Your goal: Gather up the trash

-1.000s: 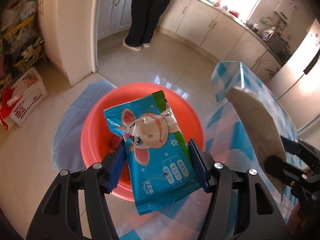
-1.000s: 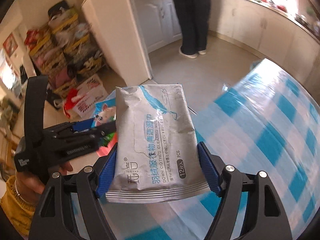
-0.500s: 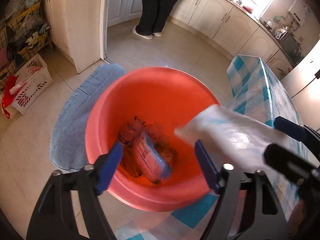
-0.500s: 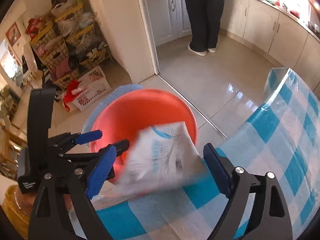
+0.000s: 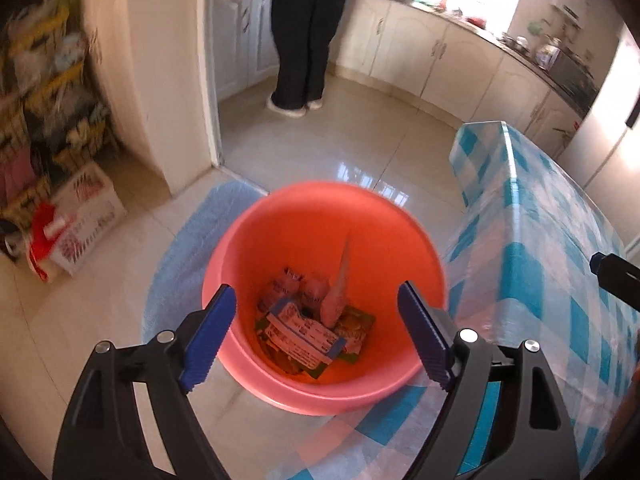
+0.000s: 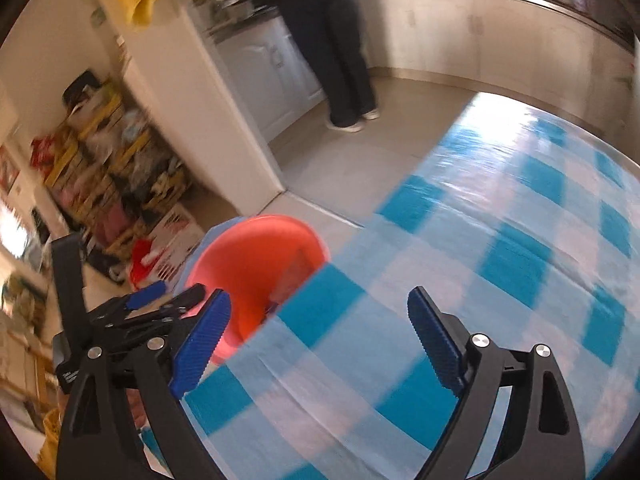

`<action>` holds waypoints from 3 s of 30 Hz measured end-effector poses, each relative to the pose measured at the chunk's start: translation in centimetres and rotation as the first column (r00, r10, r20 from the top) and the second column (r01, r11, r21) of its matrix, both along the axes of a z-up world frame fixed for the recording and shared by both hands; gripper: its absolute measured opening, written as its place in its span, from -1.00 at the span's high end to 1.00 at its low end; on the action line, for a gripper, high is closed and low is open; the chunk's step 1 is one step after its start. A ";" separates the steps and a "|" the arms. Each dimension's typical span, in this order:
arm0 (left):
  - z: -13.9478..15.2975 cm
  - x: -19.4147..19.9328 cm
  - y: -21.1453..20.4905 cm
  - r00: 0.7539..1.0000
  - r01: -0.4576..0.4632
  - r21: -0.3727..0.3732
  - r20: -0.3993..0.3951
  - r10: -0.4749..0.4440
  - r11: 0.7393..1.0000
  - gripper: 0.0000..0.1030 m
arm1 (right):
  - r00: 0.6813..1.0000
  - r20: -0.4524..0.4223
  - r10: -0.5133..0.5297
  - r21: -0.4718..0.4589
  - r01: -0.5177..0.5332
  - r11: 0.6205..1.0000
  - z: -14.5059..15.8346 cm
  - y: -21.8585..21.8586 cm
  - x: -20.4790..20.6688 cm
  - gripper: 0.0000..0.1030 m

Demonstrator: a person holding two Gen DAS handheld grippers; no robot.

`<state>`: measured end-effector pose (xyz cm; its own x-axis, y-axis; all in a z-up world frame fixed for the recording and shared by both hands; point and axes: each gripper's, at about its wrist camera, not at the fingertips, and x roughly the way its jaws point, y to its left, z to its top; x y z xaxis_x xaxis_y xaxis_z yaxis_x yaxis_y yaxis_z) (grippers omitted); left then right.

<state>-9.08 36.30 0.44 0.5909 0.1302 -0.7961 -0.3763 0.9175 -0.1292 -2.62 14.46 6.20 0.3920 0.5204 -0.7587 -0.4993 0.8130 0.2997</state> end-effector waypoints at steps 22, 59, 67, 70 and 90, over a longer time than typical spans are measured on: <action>11.8 -0.7 -19.8 0.893 0.362 0.151 0.226 -0.388 0.920 -0.80 | 0.842 0.232 -0.487 -0.051 0.511 0.858 5.9 -20.0 -9.3 -0.74; 22.6 -9.4 -32.1 0.695 0.443 0.312 0.472 -0.542 0.840 -0.93 | 0.470 0.517 -0.716 0.175 0.760 0.626 18.7 -28.9 -23.9 -0.80; 23.1 -9.7 -32.2 0.689 0.437 0.322 0.481 -0.543 0.840 -0.93 | 0.424 0.543 -0.725 0.189 0.779 0.597 19.1 -28.5 -24.8 -0.80; 23.2 -9.8 -32.2 0.688 0.436 0.320 0.483 -0.541 0.841 -0.93 | 0.415 0.547 -0.727 0.189 0.785 0.590 19.2 -28.4 -24.9 -0.80; 23.4 -10.0 -33.1 0.679 0.454 0.327 0.475 -0.559 0.829 -0.93 | 0.296 0.581 -0.758 0.204 0.849 0.488 19.0 -30.4 -25.9 -0.80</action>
<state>-19.07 3.17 23.80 0.9196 -0.2176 -0.3271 0.2354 0.9718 0.0154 -28.54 -15.97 25.16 0.8901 -0.3717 -0.2637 0.4110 0.9047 0.1121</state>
